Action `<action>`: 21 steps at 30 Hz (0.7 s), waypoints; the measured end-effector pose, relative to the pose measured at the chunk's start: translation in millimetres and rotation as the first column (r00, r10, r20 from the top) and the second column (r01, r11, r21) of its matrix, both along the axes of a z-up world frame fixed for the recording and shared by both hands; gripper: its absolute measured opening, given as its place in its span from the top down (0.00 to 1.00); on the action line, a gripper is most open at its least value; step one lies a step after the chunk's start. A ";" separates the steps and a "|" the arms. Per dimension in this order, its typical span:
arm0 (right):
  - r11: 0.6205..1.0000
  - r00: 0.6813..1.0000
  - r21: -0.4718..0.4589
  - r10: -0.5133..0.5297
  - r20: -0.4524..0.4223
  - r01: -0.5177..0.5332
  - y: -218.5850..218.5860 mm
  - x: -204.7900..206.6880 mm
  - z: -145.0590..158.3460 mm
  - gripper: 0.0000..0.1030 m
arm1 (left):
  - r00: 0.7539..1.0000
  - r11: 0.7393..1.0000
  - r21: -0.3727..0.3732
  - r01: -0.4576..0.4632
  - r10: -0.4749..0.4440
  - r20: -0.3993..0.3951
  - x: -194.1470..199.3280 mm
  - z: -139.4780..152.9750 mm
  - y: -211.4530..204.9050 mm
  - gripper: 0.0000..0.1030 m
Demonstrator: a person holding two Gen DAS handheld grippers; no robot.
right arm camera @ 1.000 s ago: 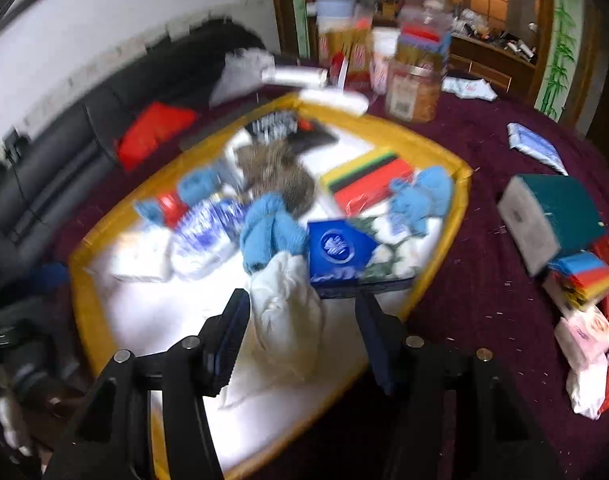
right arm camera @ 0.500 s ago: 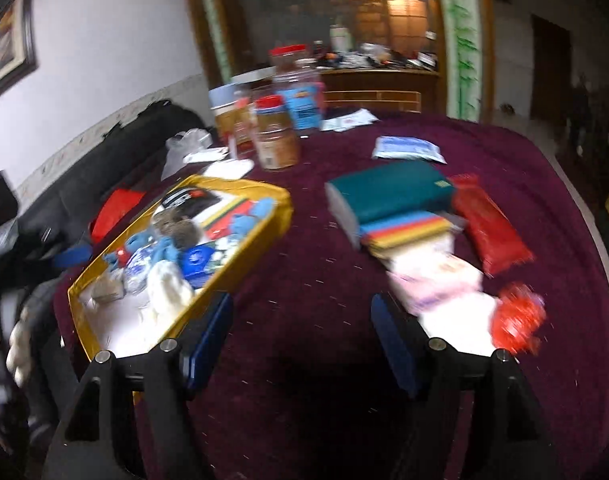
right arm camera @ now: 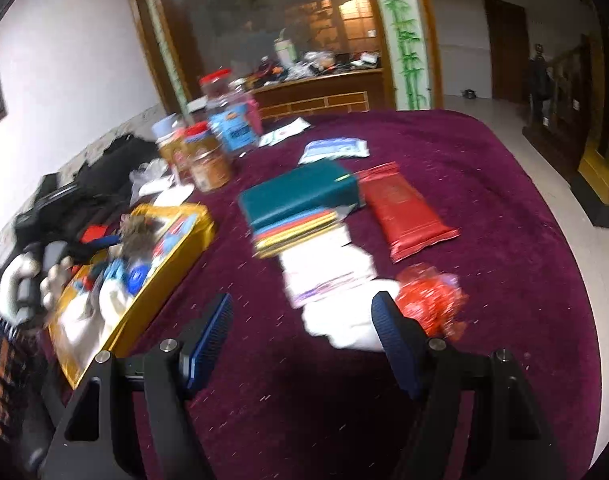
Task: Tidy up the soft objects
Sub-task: 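Move the open left tool from the tray to the striped sponge bag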
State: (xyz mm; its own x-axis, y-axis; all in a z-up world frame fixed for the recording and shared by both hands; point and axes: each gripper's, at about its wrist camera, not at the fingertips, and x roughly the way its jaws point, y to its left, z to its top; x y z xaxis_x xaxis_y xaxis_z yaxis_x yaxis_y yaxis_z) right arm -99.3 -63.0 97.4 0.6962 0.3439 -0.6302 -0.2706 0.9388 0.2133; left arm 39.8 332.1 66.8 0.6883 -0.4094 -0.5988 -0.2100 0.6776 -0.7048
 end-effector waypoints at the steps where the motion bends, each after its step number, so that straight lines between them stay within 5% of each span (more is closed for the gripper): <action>1: 1.000 1.000 0.020 -0.023 0.008 0.023 -8.3 5.9 -0.5 0.32 | 1.000 0.998 0.055 -0.003 0.002 0.014 -5.9 9.8 -4.5 0.19; 5: 0.989 0.989 0.063 -0.137 0.052 0.134 -36.6 29.2 -4.3 0.32 | 0.993 0.945 0.321 0.056 -0.086 0.080 -35.8 46.7 -47.5 0.12; 10: 0.946 0.961 0.182 -0.277 0.014 0.269 -84.9 58.1 -19.4 0.32 | 0.942 0.804 0.550 0.227 -0.324 0.085 -52.6 60.5 -138.1 0.05; 13: 0.924 0.949 0.225 -0.313 -0.027 0.310 -110.2 62.0 -30.3 0.31 | 0.906 0.746 0.586 0.317 -0.420 0.044 -39.7 49.7 -185.7 0.05; 18: 0.887 0.936 0.299 -0.336 -0.108 0.353 -133.5 66.1 -42.2 0.31 | 0.878 0.700 0.596 0.393 -0.479 -0.017 -8.0 25.5 -245.7 0.06; 20: 0.889 0.938 0.300 -0.329 -0.106 0.346 -133.2 65.2 -41.1 0.31 | 0.862 0.640 0.657 0.399 -0.507 -0.029 0.5 17.9 -275.2 0.06; 21: 0.892 0.941 0.299 -0.323 -0.102 0.338 -131.7 65.0 -40.2 0.31 | 0.849 0.582 0.711 0.393 -0.527 -0.038 2.4 15.3 -291.5 0.06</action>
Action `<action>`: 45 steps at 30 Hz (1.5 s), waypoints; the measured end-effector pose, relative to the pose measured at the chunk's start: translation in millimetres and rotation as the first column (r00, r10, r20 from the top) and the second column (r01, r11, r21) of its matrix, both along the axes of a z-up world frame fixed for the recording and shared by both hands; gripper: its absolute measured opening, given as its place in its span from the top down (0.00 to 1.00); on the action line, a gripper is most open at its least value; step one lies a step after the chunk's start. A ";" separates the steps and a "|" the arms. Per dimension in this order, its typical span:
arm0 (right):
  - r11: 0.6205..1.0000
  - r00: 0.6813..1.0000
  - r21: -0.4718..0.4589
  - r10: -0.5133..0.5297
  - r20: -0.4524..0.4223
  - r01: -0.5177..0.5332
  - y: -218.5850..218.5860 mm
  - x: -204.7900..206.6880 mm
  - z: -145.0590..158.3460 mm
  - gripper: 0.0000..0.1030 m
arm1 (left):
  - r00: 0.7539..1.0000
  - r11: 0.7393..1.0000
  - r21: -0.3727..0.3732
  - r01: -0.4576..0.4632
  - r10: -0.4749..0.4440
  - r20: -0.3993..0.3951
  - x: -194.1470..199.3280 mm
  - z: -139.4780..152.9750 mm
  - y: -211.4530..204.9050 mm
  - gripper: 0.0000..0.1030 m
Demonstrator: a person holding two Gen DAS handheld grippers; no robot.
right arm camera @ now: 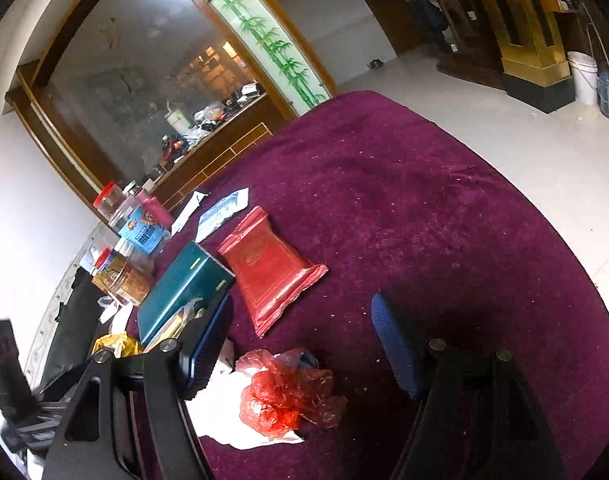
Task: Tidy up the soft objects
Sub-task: 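Move the open left tool from the tray to the striped sponge bag, then grasp the striped sponge zip bag with the left tool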
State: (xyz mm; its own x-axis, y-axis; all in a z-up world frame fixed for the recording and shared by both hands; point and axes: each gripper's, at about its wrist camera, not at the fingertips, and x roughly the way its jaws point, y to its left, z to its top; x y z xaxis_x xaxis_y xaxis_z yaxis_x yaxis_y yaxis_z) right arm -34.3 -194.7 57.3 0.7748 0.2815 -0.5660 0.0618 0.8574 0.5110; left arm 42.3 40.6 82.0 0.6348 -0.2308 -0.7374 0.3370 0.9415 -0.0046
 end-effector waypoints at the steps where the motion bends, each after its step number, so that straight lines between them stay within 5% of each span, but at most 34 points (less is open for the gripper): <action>1: 1.000 1.000 -0.007 0.009 0.003 -0.009 2.0 -0.1 1.0 0.31 | 0.999 0.997 0.073 0.027 -0.029 0.030 -2.2 -1.5 -13.3 0.07; 3: 1.000 1.000 -0.014 0.018 0.007 -0.018 5.3 -0.8 2.5 0.31 | 0.988 0.967 0.241 0.086 -0.113 0.100 -6.9 -9.3 -42.3 0.16; 7: 0.999 0.999 -0.016 0.042 0.011 -0.042 10.7 -1.0 4.1 0.31 | 0.988 0.948 0.287 0.136 -0.151 0.031 5.6 -22.9 -49.5 0.51; 13: 0.998 0.998 -0.010 0.058 -0.002 -0.058 15.3 0.7 2.6 0.31 | 0.985 0.926 0.354 0.132 -0.163 0.059 12.0 -27.4 -41.7 0.51; 19: 0.998 0.998 -0.027 0.065 -0.001 -0.065 19.9 0.2 2.3 0.31 | 0.963 0.819 0.545 0.180 -0.259 0.073 9.8 -53.8 -61.5 0.46; 20: 0.997 0.998 -0.034 0.066 0.001 -0.066 20.9 0.1 2.6 0.31 | 0.964 0.825 0.538 0.174 -0.254 0.078 9.5 -52.6 -61.6 0.50; 21: 0.997 0.998 -0.044 0.068 0.001 -0.068 22.5 -0.1 2.7 0.31 | 0.967 0.842 0.512 0.172 -0.244 0.077 10.0 -49.7 -60.0 0.65; 28: 0.992 0.997 -0.098 0.075 0.002 -0.074 30.3 0.4 3.2 0.31 | 0.983 0.959 0.253 0.130 -0.158 0.093 -7.1 0.2 -25.9 0.80; 33: 0.992 0.997 -0.096 0.077 -0.014 -0.078 30.0 1.8 0.1 0.31 | 0.988 0.983 0.132 0.128 -0.138 0.071 -52.7 17.2 0.6 0.80; 38: 0.991 0.997 -0.111 0.074 -0.026 -0.077 31.9 1.1 -2.5 0.31 | 0.995 0.992 0.081 0.099 -0.100 0.005 -80.7 -1.3 16.4 0.79; 39: 0.990 0.997 -0.116 0.075 -0.026 -0.078 32.9 0.8 -2.8 0.31 | 0.997 0.994 0.078 0.079 -0.080 0.006 -81.0 -4.5 19.3 0.77; 42: 0.988 0.996 -0.132 0.079 -0.031 -0.082 36.0 0.1 -3.3 0.31 | 0.999 0.999 0.026 -0.027 0.028 -0.021 -68.5 -10.3 33.2 0.34; 45: 0.986 0.996 -0.143 0.082 -0.038 -0.086 38.0 0.2 -4.8 0.31 | 0.995 0.995 0.019 -0.100 0.100 -0.014 -51.7 -13.7 41.1 0.26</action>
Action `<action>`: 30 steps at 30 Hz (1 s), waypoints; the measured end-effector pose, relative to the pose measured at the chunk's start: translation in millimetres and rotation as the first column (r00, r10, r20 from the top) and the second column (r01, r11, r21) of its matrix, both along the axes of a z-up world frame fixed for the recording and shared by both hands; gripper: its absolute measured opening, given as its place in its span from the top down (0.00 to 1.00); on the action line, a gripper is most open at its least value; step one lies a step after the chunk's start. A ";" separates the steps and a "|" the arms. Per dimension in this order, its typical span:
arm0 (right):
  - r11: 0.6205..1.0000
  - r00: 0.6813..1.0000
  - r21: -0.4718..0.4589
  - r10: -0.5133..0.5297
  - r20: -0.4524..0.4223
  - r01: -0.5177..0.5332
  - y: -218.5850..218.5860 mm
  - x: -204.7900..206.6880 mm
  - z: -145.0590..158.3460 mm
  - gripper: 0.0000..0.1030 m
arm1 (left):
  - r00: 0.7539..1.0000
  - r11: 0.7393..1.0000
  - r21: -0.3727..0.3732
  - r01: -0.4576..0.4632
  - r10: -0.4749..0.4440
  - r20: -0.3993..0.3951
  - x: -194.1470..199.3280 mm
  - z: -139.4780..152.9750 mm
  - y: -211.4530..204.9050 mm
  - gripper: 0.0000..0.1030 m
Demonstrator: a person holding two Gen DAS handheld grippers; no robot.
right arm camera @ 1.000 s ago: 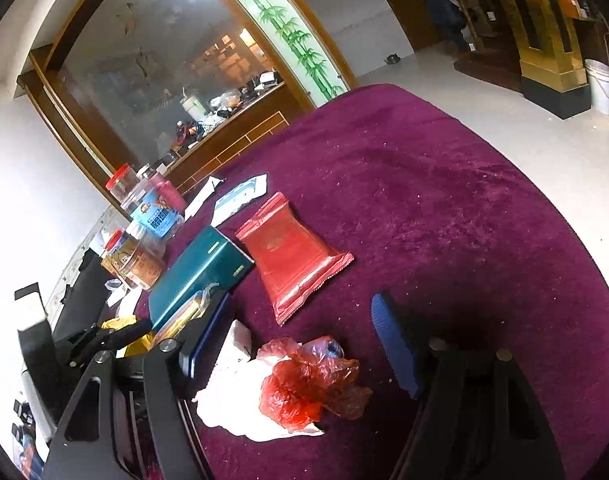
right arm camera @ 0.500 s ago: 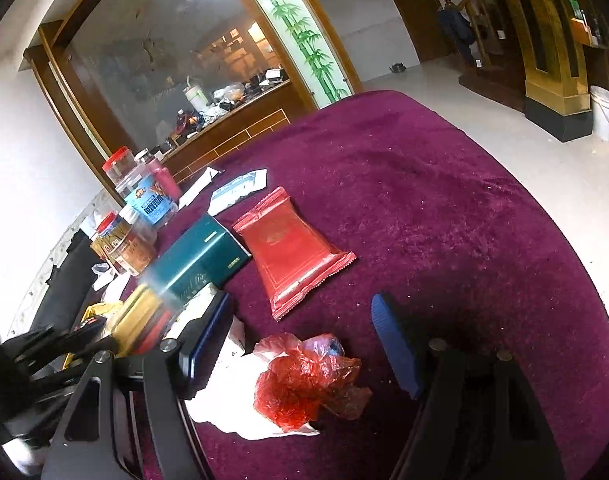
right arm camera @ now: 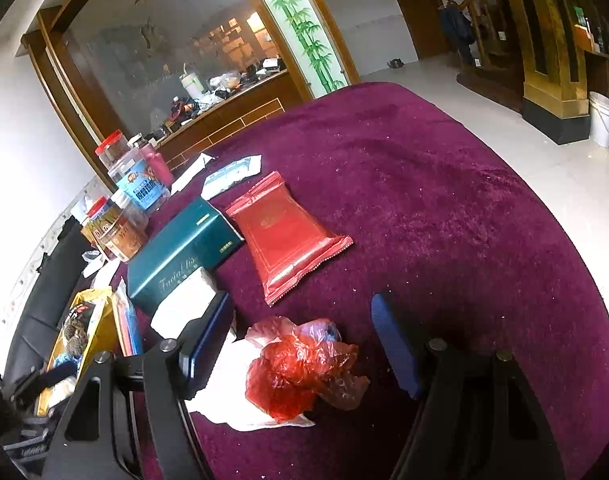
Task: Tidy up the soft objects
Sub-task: 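Grasp the striped sponge zip bag with the left tool, then carry sponge bag to tray with left tool while right tool grasps lemon-print tissue pack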
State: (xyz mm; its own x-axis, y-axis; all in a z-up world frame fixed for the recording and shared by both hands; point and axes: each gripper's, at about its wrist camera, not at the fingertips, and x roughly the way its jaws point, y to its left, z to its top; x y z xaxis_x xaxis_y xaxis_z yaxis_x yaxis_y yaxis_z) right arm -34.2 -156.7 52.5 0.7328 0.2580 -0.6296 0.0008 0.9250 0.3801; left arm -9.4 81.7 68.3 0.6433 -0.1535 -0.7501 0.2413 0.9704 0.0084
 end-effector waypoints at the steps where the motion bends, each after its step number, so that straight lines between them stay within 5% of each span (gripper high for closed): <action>1: 1.000 1.000 -0.001 0.001 -0.002 -0.001 0.4 0.4 -0.4 0.31 | 1.000 0.999 0.045 -0.001 0.001 0.007 7.4 -2.6 -4.5 0.25; 5: 1.000 1.000 -0.004 0.001 -0.001 -0.001 1.0 1.0 -0.8 0.31 | 1.000 0.984 0.176 -0.002 0.000 0.012 40.2 -16.4 -23.2 0.23; 11: 1.000 1.000 -0.027 0.006 -0.011 -0.007 3.4 4.6 -3.8 0.31 | 1.000 0.973 0.229 0.016 -0.015 -0.002 78.5 -38.6 -39.2 0.19; 12: 0.999 1.000 -0.034 0.006 -0.012 -0.007 4.2 5.2 -3.9 0.31 | 1.000 0.979 0.204 0.026 -0.023 -0.019 80.6 -41.0 -38.7 0.22; 14: 0.999 1.000 -0.040 0.010 -0.013 -0.011 4.9 5.7 -4.5 0.31 | 0.999 0.991 0.129 0.034 -0.029 -0.040 77.0 -40.0 -34.2 0.55; 23: 0.999 1.000 -0.048 0.014 -0.009 -0.015 5.8 6.7 -5.0 0.31 | 0.992 0.985 -0.120 0.123 -0.119 0.046 -11.8 18.4 -6.2 0.56; 30: 0.991 0.991 -0.034 0.127 0.031 -0.126 24.7 0.7 1.4 0.29 | 0.996 0.948 -0.316 0.037 -0.008 0.094 -95.6 38.3 78.8 0.56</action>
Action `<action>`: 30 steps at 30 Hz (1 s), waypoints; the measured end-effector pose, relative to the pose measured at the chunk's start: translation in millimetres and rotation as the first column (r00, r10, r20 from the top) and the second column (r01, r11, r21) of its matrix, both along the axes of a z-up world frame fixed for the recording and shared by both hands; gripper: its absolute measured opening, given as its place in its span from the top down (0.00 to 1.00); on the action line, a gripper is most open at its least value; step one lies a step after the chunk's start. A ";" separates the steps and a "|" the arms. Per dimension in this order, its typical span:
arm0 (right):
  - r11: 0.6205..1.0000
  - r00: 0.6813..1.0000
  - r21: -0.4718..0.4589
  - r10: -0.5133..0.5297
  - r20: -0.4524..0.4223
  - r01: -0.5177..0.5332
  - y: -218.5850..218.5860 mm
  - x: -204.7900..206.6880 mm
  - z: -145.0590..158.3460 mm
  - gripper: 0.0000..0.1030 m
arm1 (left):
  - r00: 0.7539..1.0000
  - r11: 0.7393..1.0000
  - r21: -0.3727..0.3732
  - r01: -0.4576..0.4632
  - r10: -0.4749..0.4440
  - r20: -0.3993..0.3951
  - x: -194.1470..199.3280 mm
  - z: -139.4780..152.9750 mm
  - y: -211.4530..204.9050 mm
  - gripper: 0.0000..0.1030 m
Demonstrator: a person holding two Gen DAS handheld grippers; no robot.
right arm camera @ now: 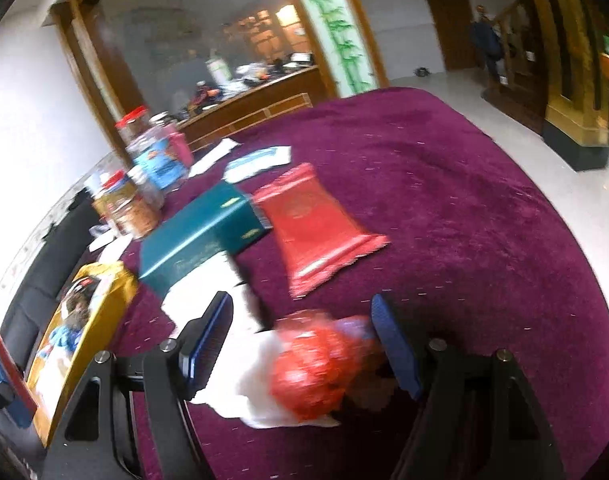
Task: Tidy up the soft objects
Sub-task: 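Carry sponge bag to tray with left tool while right tool grasps lemon-print tissue pack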
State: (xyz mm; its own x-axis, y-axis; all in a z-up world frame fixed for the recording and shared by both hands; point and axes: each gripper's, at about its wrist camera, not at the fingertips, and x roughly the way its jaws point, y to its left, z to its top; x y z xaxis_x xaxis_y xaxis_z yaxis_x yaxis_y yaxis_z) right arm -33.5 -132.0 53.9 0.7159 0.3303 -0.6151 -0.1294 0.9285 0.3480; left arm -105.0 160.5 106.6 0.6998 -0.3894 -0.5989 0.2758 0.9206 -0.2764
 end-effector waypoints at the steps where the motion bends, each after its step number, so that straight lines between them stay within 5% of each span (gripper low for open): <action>1: 0.999 0.999 0.026 0.033 -0.017 -0.032 4.3 1.0 0.4 0.27 | 0.999 0.999 -0.010 -0.036 0.036 -0.002 -10.1 -0.6 16.0 0.56; 5: 0.992 0.991 0.042 0.122 -0.061 -0.119 35.7 5.6 13.0 0.25 | 0.986 0.986 -0.009 -0.167 0.167 -0.024 -33.2 -10.4 72.6 0.56; 11: 0.973 0.967 -0.121 0.175 -0.183 -0.199 94.7 41.3 20.8 0.20 | 0.956 0.954 -0.065 -0.291 0.287 -0.067 -56.7 -33.4 134.0 0.56; 19: 0.881 0.940 -0.354 0.236 -0.248 -0.314 144.9 78.1 2.5 0.19 | 0.956 0.949 -0.117 -0.292 0.286 -0.063 -59.6 -44.5 156.1 0.56; 26: 0.804 0.908 -0.447 0.261 -0.329 -0.393 172.4 95.2 -29.3 0.18 | 0.959 0.952 -0.120 -0.280 0.274 -0.069 -62.0 -45.7 159.3 0.56; 30: 0.812 0.922 -0.457 0.241 -0.304 -0.363 168.4 90.6 -28.0 0.28 | 0.956 0.949 -0.122 -0.289 0.282 -0.077 -60.8 -46.2 159.8 0.56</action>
